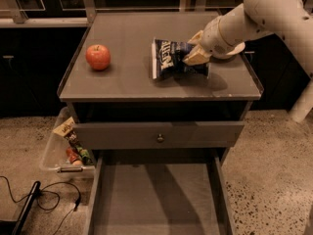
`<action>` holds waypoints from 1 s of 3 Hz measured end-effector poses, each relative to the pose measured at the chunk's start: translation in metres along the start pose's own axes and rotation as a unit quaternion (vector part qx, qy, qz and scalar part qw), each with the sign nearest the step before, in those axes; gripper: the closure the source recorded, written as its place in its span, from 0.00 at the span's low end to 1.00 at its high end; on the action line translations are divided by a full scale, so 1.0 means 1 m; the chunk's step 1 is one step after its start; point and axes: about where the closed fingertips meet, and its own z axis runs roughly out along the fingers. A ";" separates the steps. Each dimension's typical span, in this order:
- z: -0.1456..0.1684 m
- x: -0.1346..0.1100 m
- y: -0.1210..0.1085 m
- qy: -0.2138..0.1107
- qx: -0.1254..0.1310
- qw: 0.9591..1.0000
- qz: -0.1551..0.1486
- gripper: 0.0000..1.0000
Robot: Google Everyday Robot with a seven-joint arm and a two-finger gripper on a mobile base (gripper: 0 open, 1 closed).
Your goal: Pick blue chip bag from middle drawer and place on counter
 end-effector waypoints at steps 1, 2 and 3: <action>0.000 0.003 0.001 0.003 -0.004 1.000 0.004 0.81; 0.000 0.003 0.002 0.003 -0.004 1.000 0.004 0.58; 0.000 0.003 0.002 0.003 -0.004 1.000 0.004 0.35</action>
Offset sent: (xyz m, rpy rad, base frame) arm -0.0012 -0.0019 -0.0022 -0.0025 0.0118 -0.0041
